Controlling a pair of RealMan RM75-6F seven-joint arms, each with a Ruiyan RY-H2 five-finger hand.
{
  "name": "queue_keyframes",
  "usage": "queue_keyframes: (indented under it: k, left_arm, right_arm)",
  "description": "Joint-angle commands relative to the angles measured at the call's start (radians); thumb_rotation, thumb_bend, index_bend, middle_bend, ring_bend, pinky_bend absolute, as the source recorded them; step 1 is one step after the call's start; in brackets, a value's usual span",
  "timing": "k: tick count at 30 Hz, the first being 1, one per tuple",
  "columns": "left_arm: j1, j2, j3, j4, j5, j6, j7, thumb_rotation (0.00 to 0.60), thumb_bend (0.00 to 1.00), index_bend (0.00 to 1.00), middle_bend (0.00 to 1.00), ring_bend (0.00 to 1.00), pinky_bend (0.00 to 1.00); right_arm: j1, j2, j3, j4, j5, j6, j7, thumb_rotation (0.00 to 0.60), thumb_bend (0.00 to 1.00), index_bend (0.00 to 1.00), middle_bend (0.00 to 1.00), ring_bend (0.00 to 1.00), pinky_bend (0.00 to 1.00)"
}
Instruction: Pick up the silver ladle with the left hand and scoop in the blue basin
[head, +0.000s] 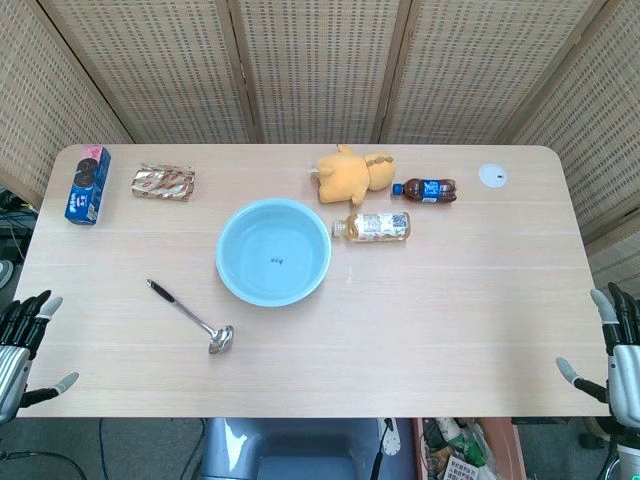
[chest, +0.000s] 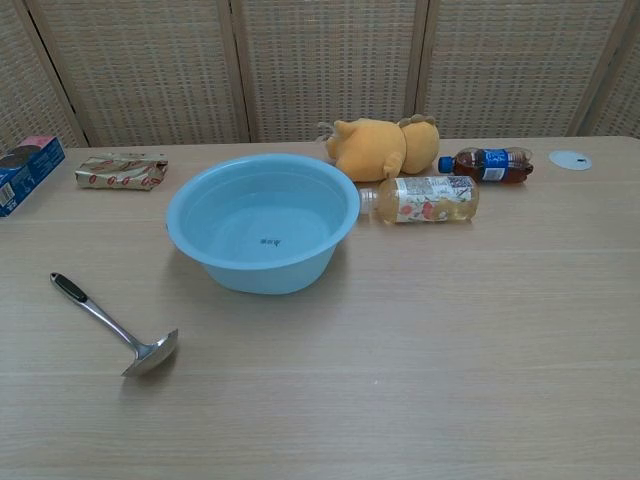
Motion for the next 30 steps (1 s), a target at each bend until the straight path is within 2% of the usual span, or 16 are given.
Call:
queue_keyframes:
  k: [1, 12, 16, 19, 20, 21, 22, 23, 24, 27, 30]
  left_arm:
    - [0.000, -0.001, 0.000, 0.001, 0.000, 0.000, 0.002, 0.600, 0.13, 0.00, 0.00, 0.00, 0.00]
    - [-0.022, -0.010, -0.012, 0.012, -0.019, -0.038, 0.021, 0.600, 0.13, 0.00, 0.00, 0.00, 0.00]
    - [-0.072, -0.017, -0.040, 0.041, -0.037, -0.097, 0.022, 0.600, 0.13, 0.00, 0.00, 0.00, 0.00]
    - [-0.142, -0.035, -0.063, 0.121, -0.023, -0.170, 0.019, 0.600, 0.13, 0.00, 0.02, 0.01, 0.00]
    - [-0.165, -0.041, -0.067, 0.150, -0.018, -0.198, 0.009, 0.600, 0.13, 0.00, 0.16, 0.14, 0.06]
    - [-0.192, -0.048, -0.073, 0.185, -0.011, -0.227, 0.000, 0.600, 0.13, 0.00, 0.35, 0.32, 0.20]
    - [-0.213, -0.060, -0.084, 0.219, -0.008, -0.239, -0.005, 0.600, 0.13, 0.00, 0.50, 0.45, 0.31]
    - [-0.230, -0.079, -0.097, 0.258, -0.006, -0.240, -0.004, 0.600, 0.13, 0.00, 0.70, 0.65, 0.53]
    - [-0.251, -0.101, -0.106, 0.302, -0.002, -0.252, -0.002, 0.600, 0.13, 0.00, 0.77, 0.73, 0.66]
    - [-0.320, -0.159, -0.114, 0.437, 0.035, -0.289, -0.038, 0.600, 0.14, 0.00, 0.95, 0.92, 0.95]
    - [-0.400, -0.199, -0.089, 0.574, 0.096, -0.350, -0.134, 0.600, 0.14, 0.02, 1.00, 0.98, 1.00]
  right_arm:
    - [0.000, 0.000, 0.000, 0.000, 0.000, -0.001, 0.001, 0.600, 0.00, 0.00, 0.00, 0.00, 0.00]
    - [0.002, 0.003, 0.002, 0.001, 0.004, -0.007, 0.005, 0.600, 0.00, 0.00, 0.00, 0.00, 0.00]
    - [0.006, 0.000, 0.005, 0.006, 0.015, -0.017, -0.004, 0.600, 0.00, 0.00, 0.00, 0.00, 0.00]
    - [0.012, -0.006, 0.010, 0.008, 0.030, -0.029, -0.016, 0.600, 0.00, 0.00, 0.00, 0.00, 0.00]
    - [0.013, -0.008, 0.011, 0.009, 0.035, -0.033, -0.021, 0.600, 0.00, 0.00, 0.00, 0.00, 0.00]
    - [0.015, -0.010, 0.013, 0.009, 0.039, -0.035, -0.027, 0.600, 0.00, 0.00, 0.00, 0.00, 0.00]
    - [0.018, -0.013, 0.015, 0.008, 0.043, -0.039, -0.036, 0.600, 0.00, 0.00, 0.00, 0.00, 0.00]
    - [0.021, -0.016, 0.017, 0.008, 0.049, -0.043, -0.045, 0.600, 0.00, 0.00, 0.00, 0.00, 0.00]
    - [0.023, -0.020, 0.019, 0.009, 0.055, -0.046, -0.056, 0.600, 0.00, 0.00, 0.00, 0.00, 0.00]
    - [0.030, -0.030, 0.024, 0.012, 0.071, -0.057, -0.086, 0.600, 0.00, 0.00, 0.00, 0.00, 0.00]
    - [0.038, -0.039, 0.030, 0.013, 0.086, -0.067, -0.107, 0.600, 0.00, 0.00, 0.00, 0.00, 0.00]
